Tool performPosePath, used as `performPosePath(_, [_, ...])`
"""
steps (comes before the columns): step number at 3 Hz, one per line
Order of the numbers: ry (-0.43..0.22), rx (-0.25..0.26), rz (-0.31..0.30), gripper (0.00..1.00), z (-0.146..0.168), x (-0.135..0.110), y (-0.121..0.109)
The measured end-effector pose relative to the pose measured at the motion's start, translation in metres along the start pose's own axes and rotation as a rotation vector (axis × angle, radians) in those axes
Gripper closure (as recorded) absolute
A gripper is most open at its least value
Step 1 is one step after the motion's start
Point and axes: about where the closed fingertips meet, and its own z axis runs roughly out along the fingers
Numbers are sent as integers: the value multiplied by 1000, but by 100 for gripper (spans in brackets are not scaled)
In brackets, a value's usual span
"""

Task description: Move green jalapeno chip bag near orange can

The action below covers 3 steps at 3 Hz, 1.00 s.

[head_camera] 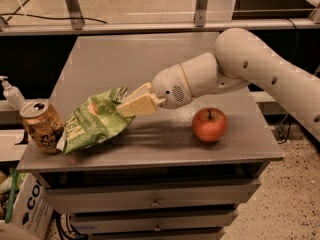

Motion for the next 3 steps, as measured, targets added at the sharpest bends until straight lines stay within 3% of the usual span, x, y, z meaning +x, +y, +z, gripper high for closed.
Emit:
performPosePath(1, [57,35,-48,59,4,2,-3])
performPosePath(3, [111,86,-93,13,4,4,-10])
